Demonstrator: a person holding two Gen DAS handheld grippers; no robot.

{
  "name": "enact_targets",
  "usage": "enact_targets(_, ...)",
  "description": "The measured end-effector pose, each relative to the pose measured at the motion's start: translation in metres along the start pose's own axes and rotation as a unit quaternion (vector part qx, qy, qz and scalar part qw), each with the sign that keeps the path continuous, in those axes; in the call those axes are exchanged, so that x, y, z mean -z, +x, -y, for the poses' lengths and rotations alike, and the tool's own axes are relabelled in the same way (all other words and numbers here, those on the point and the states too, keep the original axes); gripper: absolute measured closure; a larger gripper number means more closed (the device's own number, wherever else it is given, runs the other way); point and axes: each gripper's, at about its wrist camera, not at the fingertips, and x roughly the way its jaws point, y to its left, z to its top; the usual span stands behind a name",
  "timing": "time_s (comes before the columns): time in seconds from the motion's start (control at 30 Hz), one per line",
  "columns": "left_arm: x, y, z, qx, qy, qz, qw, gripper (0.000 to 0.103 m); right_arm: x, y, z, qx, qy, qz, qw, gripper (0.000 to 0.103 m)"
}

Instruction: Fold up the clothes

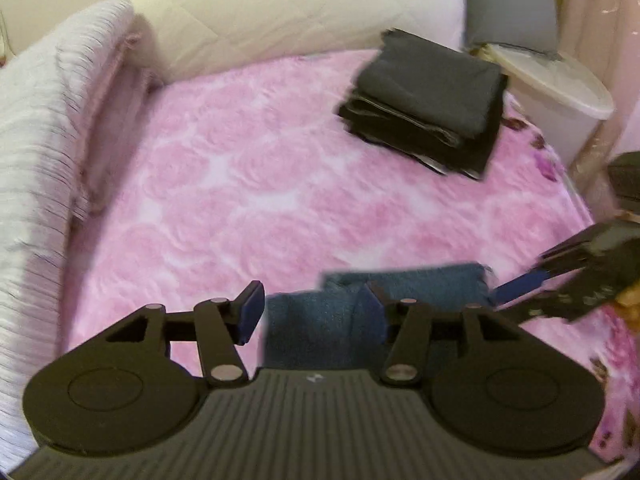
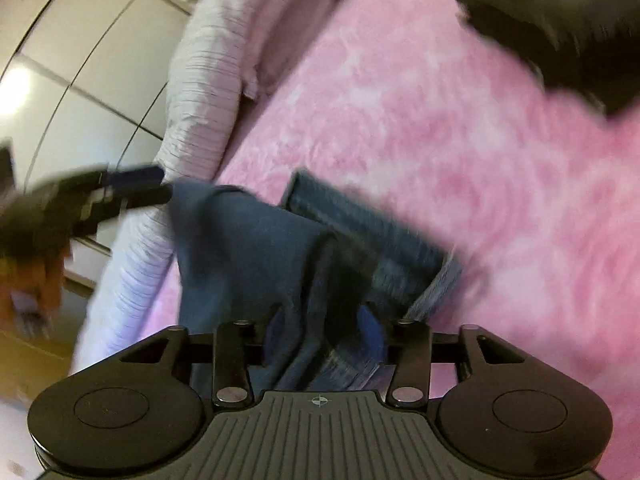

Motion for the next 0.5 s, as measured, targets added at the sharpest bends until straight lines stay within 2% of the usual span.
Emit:
enact_targets(0.03, 0.001, 0.001, -0.007, -0.022, -0.004, -0.005, 0.9997, 0.053, -0.002, -0.004, -0.003, 0.008, -0.015, 0.016, 1.000, 0.047)
enact_targets(0.1, 0.010, 0.001, -0.022, -0.033, -0.030, -0.014, 0.9989, 0.053, -0.008, -0.008, -0.009, 0.018, -0.041, 0.041, 0.998, 0.039)
enact_targets(0.23, 0.038, 0.010, -0.034, -0.011, -0.076, -0.043, 0.9961, 0.054, -0.023, 0.012, -0.014, -0.002, -0.075, 0.034, 0.997, 0.038)
enact_targets(0.3, 0.050, 0.022, -0.031, 0.007, -0.084, -0.059, 0.9947, 0.054, -0.027, 0.031, -0.017, -0.008, -0.097, 0.011, 0.995, 0.039)
enact_targets(0.37, 0.057, 0.033, -0.029, 0.027, -0.099, -0.067, 0.9925, 0.054, -0.028, 0.045, -0.014, -0.011, -0.097, -0.019, 0.995, 0.045)
enact_targets(0.4, 0.057, 0.038, -0.030, 0.038, -0.110, -0.065, 0.9911, 0.054, -0.029, 0.052, -0.011, -0.008, -0.083, -0.035, 0.996, 0.057)
enact_targets(0.43, 0.055, 0.043, -0.031, 0.051, -0.122, -0.061, 0.9893, 0.054, -0.030, 0.054, -0.007, -0.009, -0.068, -0.045, 0.997, 0.075)
enact_targets(0.5, 0.051, 0.057, -0.035, 0.079, -0.147, -0.056, 0.9844, 0.054, -0.030, 0.046, 0.000, -0.014, -0.045, -0.052, 0.998, 0.083)
